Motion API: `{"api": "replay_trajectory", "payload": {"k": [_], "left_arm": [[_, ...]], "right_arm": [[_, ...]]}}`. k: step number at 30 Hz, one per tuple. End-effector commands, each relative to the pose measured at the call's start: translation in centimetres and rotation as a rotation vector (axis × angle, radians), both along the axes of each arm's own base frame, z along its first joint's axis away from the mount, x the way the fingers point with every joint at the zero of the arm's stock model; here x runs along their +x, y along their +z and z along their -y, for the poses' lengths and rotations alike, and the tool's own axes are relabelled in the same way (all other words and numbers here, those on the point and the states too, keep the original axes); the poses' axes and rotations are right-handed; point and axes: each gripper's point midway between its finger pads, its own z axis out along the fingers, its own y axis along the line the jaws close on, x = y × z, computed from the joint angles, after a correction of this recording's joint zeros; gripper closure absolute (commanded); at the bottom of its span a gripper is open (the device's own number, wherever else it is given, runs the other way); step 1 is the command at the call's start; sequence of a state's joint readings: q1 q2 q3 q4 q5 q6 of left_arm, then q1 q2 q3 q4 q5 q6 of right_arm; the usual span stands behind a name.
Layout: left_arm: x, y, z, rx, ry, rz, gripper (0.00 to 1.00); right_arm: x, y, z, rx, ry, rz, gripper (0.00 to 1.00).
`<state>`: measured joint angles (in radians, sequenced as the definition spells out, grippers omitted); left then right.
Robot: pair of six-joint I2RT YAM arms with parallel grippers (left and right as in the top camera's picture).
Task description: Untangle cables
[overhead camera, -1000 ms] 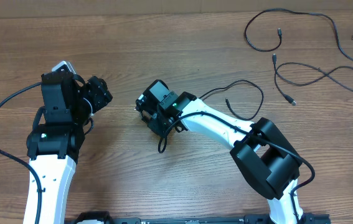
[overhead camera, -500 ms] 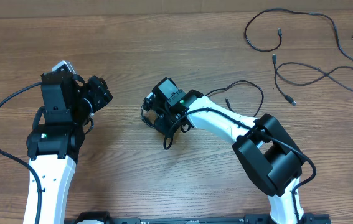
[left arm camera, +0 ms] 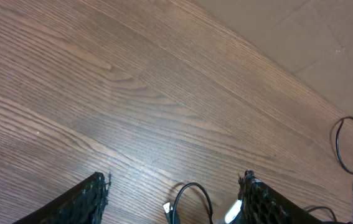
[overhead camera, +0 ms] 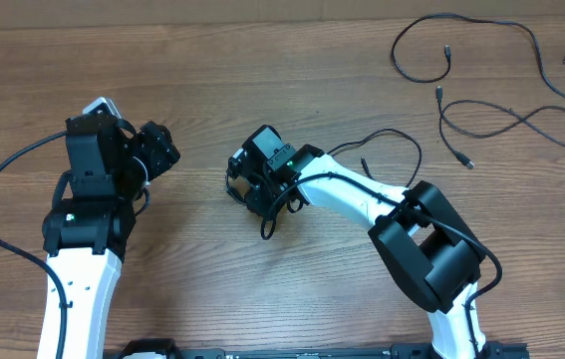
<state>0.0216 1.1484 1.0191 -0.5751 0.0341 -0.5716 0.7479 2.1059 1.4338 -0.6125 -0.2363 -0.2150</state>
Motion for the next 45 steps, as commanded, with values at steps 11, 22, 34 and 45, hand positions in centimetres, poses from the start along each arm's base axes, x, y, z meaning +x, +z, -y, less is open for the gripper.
{"api": "replay_trajectory", "payload": {"k": [11,22,34,45], "left_arm": [[0.4,0.8,0.0,-0.013,0.001,0.023,0.30],[0.5,1.0,0.7,-0.036,-0.028,0.029,0.29],[0.8,2.5,4.6,-0.055,-0.311,0.112,0.30],[0.6,2.6,5.2,-0.068,-0.341,0.116,0.28]], "right_arm": [[-0.4,-0.9,-0.1,0.000,0.007,-0.017,0.80],[-0.5,-0.9,0.0,-0.005,0.008,-0.022,0.76],[-0.5,-0.9,0.0,-0.005,-0.001,-0.027,0.96],[-0.8,1.1,-1.5,0.069,-0.021,-0.081,0.96]]}}
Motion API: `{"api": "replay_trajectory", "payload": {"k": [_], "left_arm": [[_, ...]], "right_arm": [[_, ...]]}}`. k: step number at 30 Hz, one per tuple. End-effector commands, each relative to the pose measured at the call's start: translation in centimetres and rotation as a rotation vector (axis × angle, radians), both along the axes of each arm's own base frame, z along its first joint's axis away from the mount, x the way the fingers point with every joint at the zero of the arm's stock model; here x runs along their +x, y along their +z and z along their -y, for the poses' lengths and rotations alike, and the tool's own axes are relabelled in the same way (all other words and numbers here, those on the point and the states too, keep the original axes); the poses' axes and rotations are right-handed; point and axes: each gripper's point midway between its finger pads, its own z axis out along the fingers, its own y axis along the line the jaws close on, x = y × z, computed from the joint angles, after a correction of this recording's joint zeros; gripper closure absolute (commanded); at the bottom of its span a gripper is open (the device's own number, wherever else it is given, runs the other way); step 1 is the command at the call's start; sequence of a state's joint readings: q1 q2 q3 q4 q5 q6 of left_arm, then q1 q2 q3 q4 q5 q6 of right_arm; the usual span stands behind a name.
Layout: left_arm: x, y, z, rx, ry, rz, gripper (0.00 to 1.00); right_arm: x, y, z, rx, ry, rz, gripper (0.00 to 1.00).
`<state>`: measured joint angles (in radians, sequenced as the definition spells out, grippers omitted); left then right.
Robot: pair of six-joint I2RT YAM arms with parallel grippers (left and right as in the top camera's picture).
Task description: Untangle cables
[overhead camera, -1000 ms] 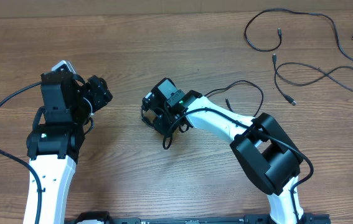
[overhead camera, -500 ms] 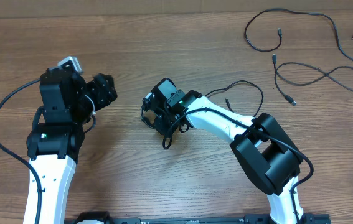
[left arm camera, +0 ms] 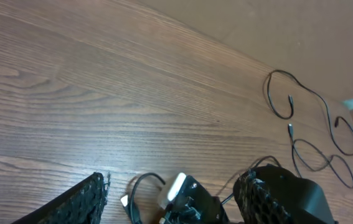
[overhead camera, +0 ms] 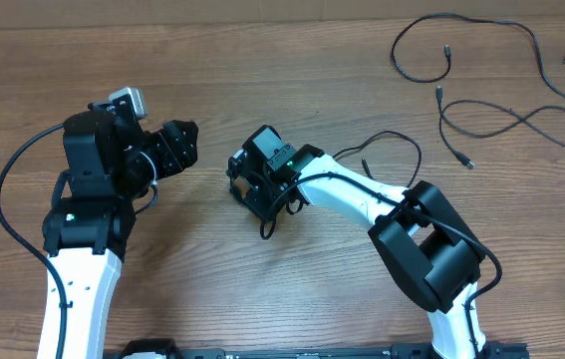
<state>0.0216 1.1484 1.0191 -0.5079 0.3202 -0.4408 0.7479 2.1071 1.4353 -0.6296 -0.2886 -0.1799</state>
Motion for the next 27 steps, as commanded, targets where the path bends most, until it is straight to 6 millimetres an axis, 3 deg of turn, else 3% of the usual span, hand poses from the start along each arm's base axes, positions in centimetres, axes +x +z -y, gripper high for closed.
{"api": "replay_trajectory", "payload": {"k": [1,4,8,14,21,27], "left_arm": [[0.1,0.9,0.6,0.006,-0.052,0.032,0.28],[-0.1,1.4,1.7,0.016,-0.147,0.070,0.29],[-0.5,1.7,3.0,0.032,-0.239,0.101,0.28],[-0.5,1.7,3.2,0.034,-0.248,0.102,0.28],[-0.5,1.7,3.2,0.034,-0.248,0.102,0.28],[-0.5,1.7,3.2,0.035,-0.248,0.102,0.28]], "right_arm": [[0.1,1.3,-1.2,0.043,-0.007,-0.018,0.96],[0.3,1.5,-1.0,0.030,-0.011,-0.015,0.85],[0.3,1.4,-0.9,0.021,-0.014,-0.012,0.80],[0.3,1.3,-0.9,0.022,-0.003,-0.006,0.73],[0.3,0.6,-0.9,0.016,0.020,-0.001,0.73],[-0.5,-1.5,-0.8,-0.019,0.030,-0.039,0.75]]}}
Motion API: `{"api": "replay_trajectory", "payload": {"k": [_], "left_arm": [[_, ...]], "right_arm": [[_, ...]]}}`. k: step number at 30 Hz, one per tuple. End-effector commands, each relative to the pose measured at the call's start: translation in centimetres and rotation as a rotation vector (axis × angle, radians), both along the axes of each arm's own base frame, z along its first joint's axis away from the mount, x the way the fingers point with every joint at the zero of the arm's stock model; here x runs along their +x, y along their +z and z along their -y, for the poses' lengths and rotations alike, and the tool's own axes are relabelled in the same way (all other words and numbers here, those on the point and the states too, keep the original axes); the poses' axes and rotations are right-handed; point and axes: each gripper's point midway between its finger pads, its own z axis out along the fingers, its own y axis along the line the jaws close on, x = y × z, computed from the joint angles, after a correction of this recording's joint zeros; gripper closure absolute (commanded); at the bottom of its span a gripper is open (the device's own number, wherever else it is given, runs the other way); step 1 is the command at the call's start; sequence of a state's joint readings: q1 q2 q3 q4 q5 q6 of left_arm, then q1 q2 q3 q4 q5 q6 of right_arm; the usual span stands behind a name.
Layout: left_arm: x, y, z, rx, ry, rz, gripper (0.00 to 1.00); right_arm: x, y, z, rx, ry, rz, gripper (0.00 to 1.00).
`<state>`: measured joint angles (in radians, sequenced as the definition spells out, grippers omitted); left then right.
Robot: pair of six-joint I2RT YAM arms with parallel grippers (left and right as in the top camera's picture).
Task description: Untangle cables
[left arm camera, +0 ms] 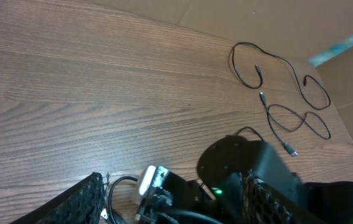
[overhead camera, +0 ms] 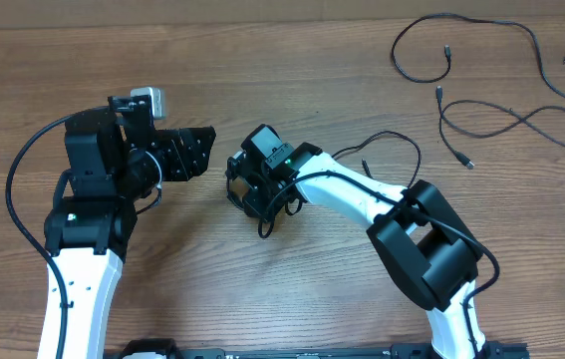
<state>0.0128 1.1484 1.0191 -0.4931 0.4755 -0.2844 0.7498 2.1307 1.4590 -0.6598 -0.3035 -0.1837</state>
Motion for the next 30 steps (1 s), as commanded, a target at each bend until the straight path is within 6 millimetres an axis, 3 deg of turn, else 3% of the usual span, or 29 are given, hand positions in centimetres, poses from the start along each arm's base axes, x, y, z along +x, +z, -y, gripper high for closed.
{"api": "replay_trajectory", "payload": {"k": [1,9,17,22,30], "left_arm": [[0.1,0.8,0.4,0.006,-0.028,0.028,0.28],[0.2,0.8,0.4,0.008,-0.026,0.030,0.27],[0.2,0.8,0.4,0.008,-0.026,0.030,0.27],[0.2,0.9,0.4,0.008,-0.026,0.031,0.26],[0.2,0.9,0.4,0.008,-0.027,0.031,0.25]], "right_arm": [[-0.4,-1.3,-0.7,-0.014,0.024,-0.013,0.75],[-0.8,-1.2,-1.4,-0.002,0.034,-0.005,0.96],[-0.4,-0.3,-1.9,0.011,-0.005,-0.011,0.96],[0.0,2.1,-2.2,0.023,-0.009,-0.003,0.96],[-0.1,7.8,-2.3,0.082,-0.011,0.053,0.96]]}}
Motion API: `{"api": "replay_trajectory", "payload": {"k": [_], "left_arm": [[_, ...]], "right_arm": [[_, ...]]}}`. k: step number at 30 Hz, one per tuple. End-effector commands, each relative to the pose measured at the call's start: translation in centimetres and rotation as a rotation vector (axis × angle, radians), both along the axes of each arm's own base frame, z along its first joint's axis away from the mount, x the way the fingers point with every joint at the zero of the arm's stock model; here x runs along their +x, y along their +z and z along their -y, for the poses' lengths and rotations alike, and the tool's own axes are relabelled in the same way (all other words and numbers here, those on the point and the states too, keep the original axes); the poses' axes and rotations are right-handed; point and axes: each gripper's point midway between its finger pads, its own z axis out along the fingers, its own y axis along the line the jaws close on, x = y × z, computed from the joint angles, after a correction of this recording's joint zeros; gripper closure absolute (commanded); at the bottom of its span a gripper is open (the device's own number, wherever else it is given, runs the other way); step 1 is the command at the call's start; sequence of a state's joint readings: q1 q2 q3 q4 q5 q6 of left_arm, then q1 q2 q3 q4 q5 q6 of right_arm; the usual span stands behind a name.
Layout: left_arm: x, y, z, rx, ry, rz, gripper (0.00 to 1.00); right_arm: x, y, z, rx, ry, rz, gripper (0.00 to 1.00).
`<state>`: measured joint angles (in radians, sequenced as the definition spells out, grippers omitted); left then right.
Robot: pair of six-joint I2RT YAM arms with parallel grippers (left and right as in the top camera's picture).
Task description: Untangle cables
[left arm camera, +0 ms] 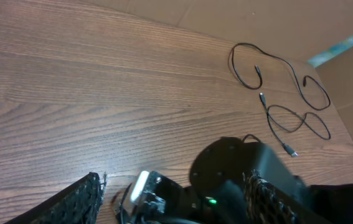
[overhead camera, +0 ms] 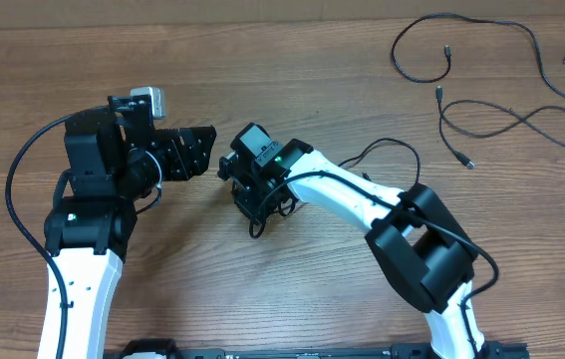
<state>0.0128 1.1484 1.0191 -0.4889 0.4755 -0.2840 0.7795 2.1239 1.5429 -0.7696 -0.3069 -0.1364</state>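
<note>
A tangled black cable (overhead camera: 394, 148) runs from a loop on the right to a bunch under my right gripper (overhead camera: 248, 191). That gripper is down on the bunch (overhead camera: 258, 221); its wrist body hides most of its fingers, which appear shut on the cable. My left gripper (overhead camera: 205, 150) is open and points right at it, a short gap away. In the left wrist view the open left gripper (left arm camera: 170, 202) frames the right gripper's body (left arm camera: 226, 168), with one mesh finger (left arm camera: 70, 204) at lower left.
Two more black cables lie apart at the far right: a long looping one (overhead camera: 466, 22) and a figure-eight one (overhead camera: 521, 122). Both also show in the left wrist view, the long one (left arm camera: 276, 59) above the figure-eight one (left arm camera: 297, 121). A paler surface borders the table's far edge.
My right gripper has shifted a little left and toward the left gripper, and the cable bunch and its right-hand loop have shifted left with it. The left arm has not moved.
My left gripper was open at the left, looking down at bare table. It then stood turned toward the right arm, and then level and closer, facing the right gripper. The right gripper stayed on the cable bunch and has now brought it nearer.
</note>
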Motion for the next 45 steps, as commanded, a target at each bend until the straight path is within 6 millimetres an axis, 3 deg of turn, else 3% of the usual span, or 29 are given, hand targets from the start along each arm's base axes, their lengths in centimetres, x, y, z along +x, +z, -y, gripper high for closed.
{"api": "replay_trajectory", "payload": {"k": [1,9,20,27,32,38,45], "left_arm": [[0.2,0.8,0.4,0.007,-0.027,0.027,0.25],[0.3,1.1,0.4,0.007,-0.026,0.041,0.25],[0.3,2.1,1.3,-0.042,-0.079,0.076,0.25],[0.4,2.1,0.4,-0.063,-0.049,0.059,0.27],[-0.2,2.5,1.5,-0.093,-0.120,0.072,0.28],[-1.5,3.3,3.5,-0.128,-0.280,0.112,0.29],[-1.7,2.4,4.3,-0.170,-0.329,0.071,0.32]], "right_arm": [[0.8,6.8,-1.2,0.107,0.001,0.102,0.96],[0.3,13.7,-0.5,0.199,0.006,0.201,0.96],[-1.0,16.3,0.8,0.205,0.051,0.235,0.96],[-1.4,19.2,1.2,0.253,0.053,0.287,0.96],[-3.8,22.1,1.0,0.353,0.194,0.306,0.96],[-4.3,22.7,1.1,0.365,0.214,0.320,0.96],[-4.3,22.7,1.1,0.360,0.212,0.320,0.96]]}}
